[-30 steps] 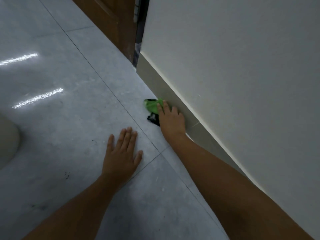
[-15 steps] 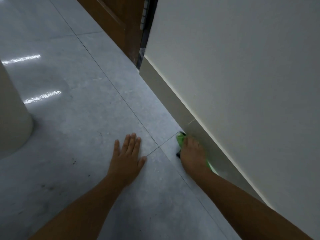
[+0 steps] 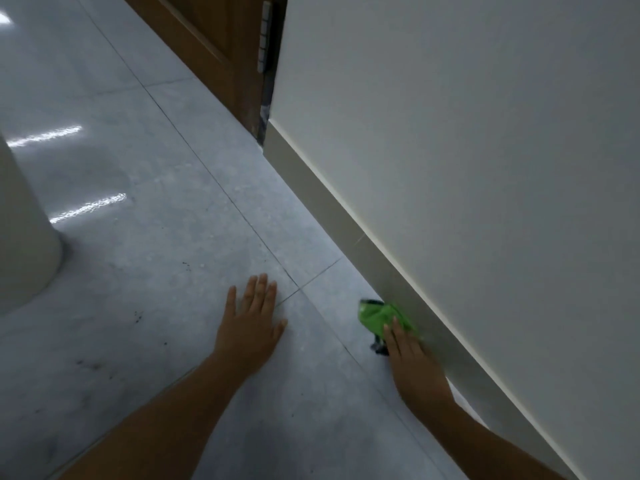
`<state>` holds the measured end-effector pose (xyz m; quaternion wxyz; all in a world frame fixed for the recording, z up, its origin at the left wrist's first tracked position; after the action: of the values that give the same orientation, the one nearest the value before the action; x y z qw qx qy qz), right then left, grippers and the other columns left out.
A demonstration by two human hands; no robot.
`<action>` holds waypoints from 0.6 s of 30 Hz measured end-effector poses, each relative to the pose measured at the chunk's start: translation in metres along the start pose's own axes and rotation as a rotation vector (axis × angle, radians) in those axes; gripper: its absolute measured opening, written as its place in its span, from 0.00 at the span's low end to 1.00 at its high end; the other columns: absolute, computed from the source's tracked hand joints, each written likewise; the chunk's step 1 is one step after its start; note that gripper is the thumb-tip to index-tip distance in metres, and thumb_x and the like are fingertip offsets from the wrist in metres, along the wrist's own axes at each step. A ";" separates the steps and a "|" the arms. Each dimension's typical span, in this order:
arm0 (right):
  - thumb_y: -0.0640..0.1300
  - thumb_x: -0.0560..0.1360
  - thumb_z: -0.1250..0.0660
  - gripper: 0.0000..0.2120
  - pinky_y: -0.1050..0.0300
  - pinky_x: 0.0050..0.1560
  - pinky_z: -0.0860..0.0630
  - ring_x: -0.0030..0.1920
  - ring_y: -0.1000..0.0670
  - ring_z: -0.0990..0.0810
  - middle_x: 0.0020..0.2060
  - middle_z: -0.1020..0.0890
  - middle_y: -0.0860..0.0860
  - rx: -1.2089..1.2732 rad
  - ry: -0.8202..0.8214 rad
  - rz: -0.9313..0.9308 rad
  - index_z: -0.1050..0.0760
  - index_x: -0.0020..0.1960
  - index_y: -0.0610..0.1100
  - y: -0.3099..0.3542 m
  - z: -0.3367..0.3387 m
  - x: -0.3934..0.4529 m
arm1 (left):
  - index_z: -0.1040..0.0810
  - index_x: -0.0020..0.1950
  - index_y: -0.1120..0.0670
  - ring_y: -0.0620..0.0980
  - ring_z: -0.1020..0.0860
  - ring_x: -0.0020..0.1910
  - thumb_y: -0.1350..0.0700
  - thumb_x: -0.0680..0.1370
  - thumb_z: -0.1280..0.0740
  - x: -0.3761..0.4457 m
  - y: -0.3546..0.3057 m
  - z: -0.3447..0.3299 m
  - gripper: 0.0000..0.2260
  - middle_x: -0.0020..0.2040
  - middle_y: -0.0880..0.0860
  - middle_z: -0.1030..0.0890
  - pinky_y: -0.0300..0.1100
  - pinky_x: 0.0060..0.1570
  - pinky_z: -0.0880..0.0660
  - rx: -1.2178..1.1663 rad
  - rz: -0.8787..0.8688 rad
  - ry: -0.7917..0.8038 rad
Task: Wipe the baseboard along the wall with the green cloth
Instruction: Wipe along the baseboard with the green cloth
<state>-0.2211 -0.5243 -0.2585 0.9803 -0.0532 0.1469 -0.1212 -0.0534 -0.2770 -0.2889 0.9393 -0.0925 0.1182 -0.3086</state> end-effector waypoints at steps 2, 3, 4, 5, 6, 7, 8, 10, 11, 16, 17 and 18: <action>0.35 0.69 0.53 0.36 0.43 0.53 0.23 0.55 0.40 0.19 0.76 0.52 0.43 -0.027 -0.005 -0.001 0.59 0.76 0.39 -0.019 -0.015 -0.036 | 0.39 0.71 0.62 0.59 0.38 0.71 0.40 0.79 0.62 -0.002 -0.014 -0.007 0.33 0.71 0.61 0.34 0.56 0.68 0.53 -0.040 -0.020 0.031; 0.35 0.69 0.53 0.36 0.43 0.54 0.24 0.56 0.40 0.20 0.76 0.55 0.43 -0.049 -0.024 0.004 0.59 0.76 0.38 -0.020 -0.016 -0.039 | 0.39 0.71 0.61 0.59 0.38 0.71 0.40 0.79 0.61 -0.001 -0.019 -0.012 0.32 0.71 0.61 0.34 0.56 0.68 0.52 -0.055 -0.021 0.030; 0.35 0.70 0.53 0.35 0.43 0.54 0.24 0.56 0.39 0.20 0.76 0.53 0.42 -0.059 -0.039 0.004 0.57 0.76 0.38 -0.018 -0.017 -0.034 | 0.39 0.72 0.61 0.58 0.39 0.71 0.40 0.79 0.60 -0.002 -0.023 -0.016 0.32 0.72 0.61 0.35 0.55 0.68 0.53 -0.069 -0.011 0.015; 0.36 0.70 0.53 0.33 0.42 0.54 0.24 0.56 0.38 0.20 0.76 0.47 0.40 -0.053 -0.038 -0.006 0.53 0.75 0.37 -0.011 -0.016 -0.022 | 0.39 0.72 0.60 0.58 0.40 0.72 0.40 0.79 0.59 -0.003 -0.025 -0.020 0.31 0.72 0.60 0.36 0.55 0.68 0.53 -0.076 0.001 -0.011; 0.36 0.71 0.52 0.30 0.41 0.53 0.23 0.55 0.38 0.20 0.73 0.39 0.38 -0.028 -0.025 -0.008 0.47 0.74 0.35 -0.001 -0.007 -0.004 | 0.40 0.73 0.60 0.57 0.41 0.72 0.40 0.79 0.57 -0.004 -0.026 -0.022 0.31 0.73 0.60 0.37 0.56 0.69 0.52 -0.073 -0.001 -0.042; 0.36 0.72 0.51 0.28 0.40 0.53 0.24 0.55 0.37 0.20 0.70 0.34 0.38 -0.005 -0.023 0.002 0.40 0.72 0.34 0.014 0.002 0.016 | 0.41 0.74 0.59 0.56 0.42 0.73 0.40 0.79 0.55 -0.007 -0.026 -0.026 0.31 0.74 0.59 0.39 0.57 0.69 0.52 -0.071 -0.006 -0.068; 0.35 0.73 0.49 0.26 0.40 0.57 0.26 0.59 0.36 0.22 0.70 0.34 0.38 0.025 -0.013 0.006 0.38 0.71 0.34 0.030 0.013 0.040 | 0.42 0.74 0.59 0.55 0.44 0.74 0.40 0.79 0.54 -0.007 -0.025 -0.027 0.31 0.74 0.58 0.40 0.57 0.70 0.51 -0.072 -0.013 -0.090; 0.35 0.77 0.47 0.26 0.43 0.68 0.36 0.69 0.38 0.34 0.75 0.44 0.39 0.054 0.009 0.011 0.46 0.75 0.36 0.064 0.031 0.094 | 0.45 0.75 0.58 0.53 0.47 0.75 0.40 0.78 0.52 -0.006 -0.024 -0.029 0.31 0.75 0.57 0.43 0.58 0.70 0.52 -0.072 -0.008 -0.111; 0.36 0.78 0.47 0.28 0.44 0.71 0.41 0.72 0.39 0.40 0.77 0.49 0.41 0.074 -0.011 0.014 0.51 0.76 0.38 0.081 0.045 0.121 | 0.46 0.76 0.57 0.52 0.49 0.75 0.40 0.78 0.52 -0.006 -0.024 -0.028 0.31 0.76 0.56 0.45 0.57 0.71 0.53 -0.073 0.000 -0.114; 0.38 0.77 0.47 0.32 0.44 0.75 0.54 0.76 0.41 0.55 0.77 0.57 0.46 0.142 0.041 0.117 0.56 0.77 0.46 0.130 0.076 0.193 | 0.48 0.76 0.56 0.51 0.50 0.75 0.39 0.79 0.54 -0.008 -0.023 -0.029 0.30 0.76 0.55 0.46 0.56 0.71 0.54 -0.083 -0.001 -0.114; 0.36 0.77 0.47 0.32 0.45 0.75 0.54 0.76 0.42 0.55 0.77 0.58 0.47 0.148 0.076 0.126 0.56 0.77 0.47 0.125 0.071 0.191 | 0.47 0.76 0.56 0.51 0.49 0.75 0.40 0.79 0.53 -0.007 -0.022 -0.029 0.30 0.76 0.55 0.46 0.56 0.70 0.53 -0.075 -0.005 -0.119; 0.35 0.76 0.48 0.33 0.46 0.75 0.52 0.76 0.42 0.54 0.77 0.57 0.48 0.153 0.077 0.134 0.55 0.77 0.47 0.118 0.067 0.182 | 0.47 0.76 0.57 0.51 0.49 0.75 0.40 0.79 0.53 -0.011 -0.022 -0.030 0.31 0.76 0.55 0.45 0.56 0.70 0.53 -0.072 -0.003 -0.121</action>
<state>-0.0058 -0.4518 -0.2616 0.9810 0.0364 0.1779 -0.0680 -0.0828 -0.2912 -0.3106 0.9403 -0.1449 0.0720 -0.2994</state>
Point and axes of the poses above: each hand's wrist, its own x-axis towards the middle knuckle, its own z-axis out of the back of the hand, y = z × x, the point moved 3 cm from there along x, towards the middle knuckle
